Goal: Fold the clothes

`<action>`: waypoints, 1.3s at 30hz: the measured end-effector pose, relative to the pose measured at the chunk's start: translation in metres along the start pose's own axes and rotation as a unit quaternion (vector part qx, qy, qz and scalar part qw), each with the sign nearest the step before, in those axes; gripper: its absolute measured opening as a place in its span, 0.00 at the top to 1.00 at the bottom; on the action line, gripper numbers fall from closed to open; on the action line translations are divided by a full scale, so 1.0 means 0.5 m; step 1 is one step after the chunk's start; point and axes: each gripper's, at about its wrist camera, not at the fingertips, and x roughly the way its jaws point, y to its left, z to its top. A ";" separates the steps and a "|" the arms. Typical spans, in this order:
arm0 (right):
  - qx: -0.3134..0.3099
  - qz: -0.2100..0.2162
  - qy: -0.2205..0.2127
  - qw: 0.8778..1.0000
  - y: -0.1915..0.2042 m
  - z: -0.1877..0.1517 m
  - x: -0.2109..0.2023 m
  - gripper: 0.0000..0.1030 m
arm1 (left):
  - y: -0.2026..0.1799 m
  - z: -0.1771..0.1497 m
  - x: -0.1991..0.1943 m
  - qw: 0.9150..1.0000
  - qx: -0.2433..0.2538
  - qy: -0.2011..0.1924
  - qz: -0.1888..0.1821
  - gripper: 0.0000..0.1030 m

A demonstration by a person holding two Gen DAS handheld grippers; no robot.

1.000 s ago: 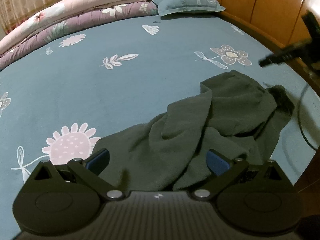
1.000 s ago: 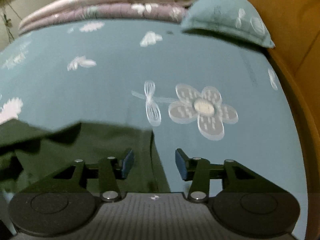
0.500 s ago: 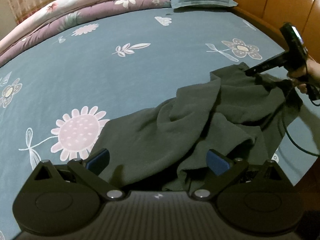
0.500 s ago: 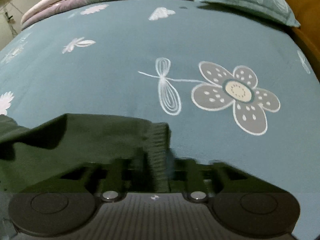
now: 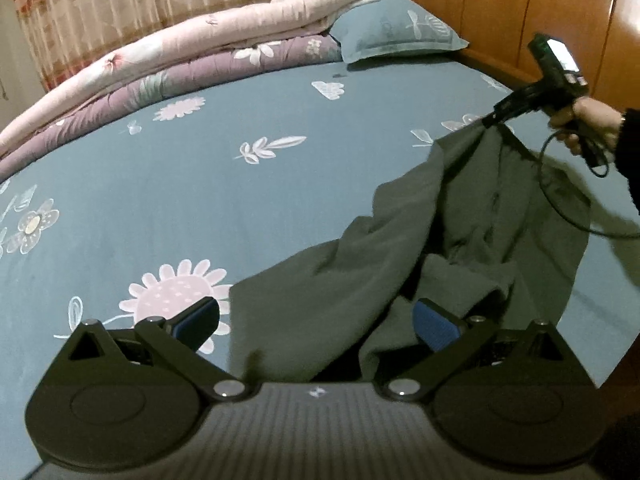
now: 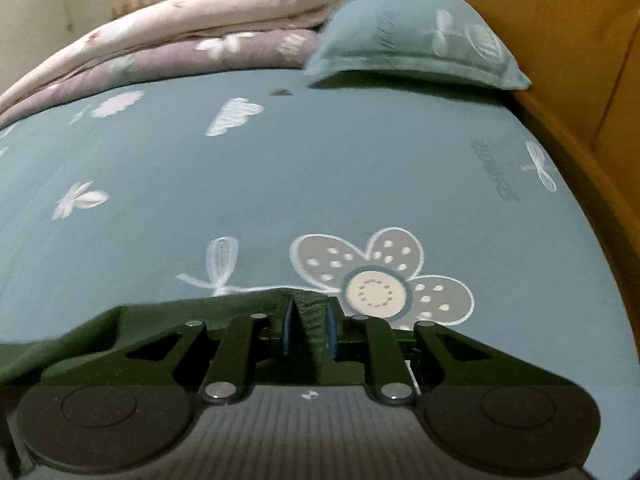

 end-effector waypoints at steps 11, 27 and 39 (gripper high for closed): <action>0.005 -0.025 -0.023 0.999 0.017 -0.062 -0.059 0.61 | 0.019 -0.006 -0.013 0.999 0.023 0.021 0.010 0.01; -0.026 0.089 -0.038 0.995 0.147 -0.203 -0.211 0.46 | 0.090 -0.064 0.087 0.991 0.050 0.072 0.098 0.02; -0.030 0.111 -0.039 0.993 0.225 -0.235 -0.249 0.43 | 0.205 0.054 0.152 0.988 0.044 0.028 0.144 0.02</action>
